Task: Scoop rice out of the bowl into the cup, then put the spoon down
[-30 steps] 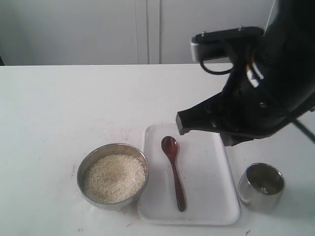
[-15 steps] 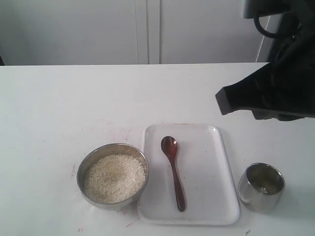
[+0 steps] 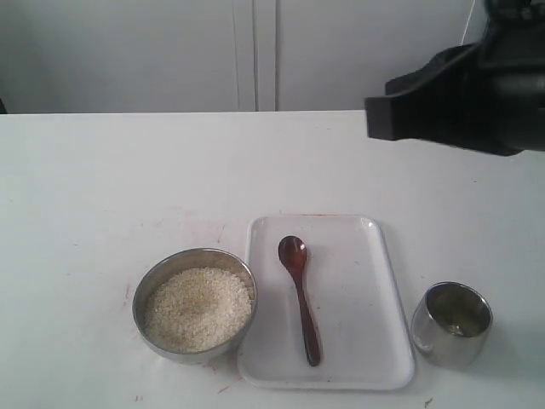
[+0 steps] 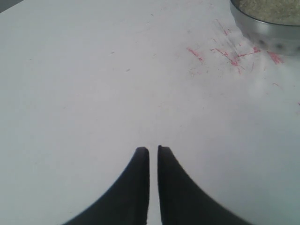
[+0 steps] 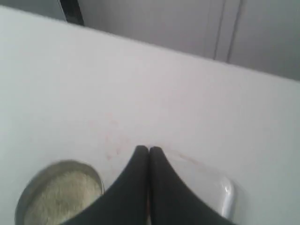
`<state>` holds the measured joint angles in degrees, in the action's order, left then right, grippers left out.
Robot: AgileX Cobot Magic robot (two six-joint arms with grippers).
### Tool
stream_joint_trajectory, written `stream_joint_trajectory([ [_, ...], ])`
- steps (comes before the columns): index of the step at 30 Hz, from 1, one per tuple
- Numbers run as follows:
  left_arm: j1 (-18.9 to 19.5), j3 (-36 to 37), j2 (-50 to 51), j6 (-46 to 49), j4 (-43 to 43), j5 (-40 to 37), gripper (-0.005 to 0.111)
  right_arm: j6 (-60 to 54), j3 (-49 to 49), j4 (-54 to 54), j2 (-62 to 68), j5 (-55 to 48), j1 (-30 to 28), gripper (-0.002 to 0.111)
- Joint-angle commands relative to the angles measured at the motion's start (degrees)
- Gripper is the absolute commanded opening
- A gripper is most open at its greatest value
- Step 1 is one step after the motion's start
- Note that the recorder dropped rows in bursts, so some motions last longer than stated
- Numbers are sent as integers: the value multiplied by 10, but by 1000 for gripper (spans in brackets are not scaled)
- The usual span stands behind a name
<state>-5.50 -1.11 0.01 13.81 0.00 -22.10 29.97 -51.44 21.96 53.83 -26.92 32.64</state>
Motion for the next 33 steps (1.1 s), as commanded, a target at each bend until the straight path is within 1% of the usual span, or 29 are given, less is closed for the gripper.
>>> stream_joint_trajectory([
  [1,-4,5,0,-3,-3,-28,14,-5,104,6,-78,114,-80,0],
  [8,-4,5,0,-3,-3,-28,14,-13,237,8,-225,113,-219,0],
  [13,-4,5,0,-3,-3,-28,14,-34,322,10,-320,112,-286,0],
  [15,-4,5,0,-3,-3,-28,14,-34,351,10,-350,114,-304,0],
  [19,-4,5,0,-3,-3,-28,14,-45,412,16,-381,159,-325,0],
  [25,-4,5,0,-3,-3,-28,14,-45,498,34,-401,250,-327,0],
  [29,-4,5,0,-3,-3,-28,14,-45,514,34,-449,248,-327,0],
  [33,-4,5,0,-3,-3,-28,14,-43,514,35,-506,192,-327,0],
])
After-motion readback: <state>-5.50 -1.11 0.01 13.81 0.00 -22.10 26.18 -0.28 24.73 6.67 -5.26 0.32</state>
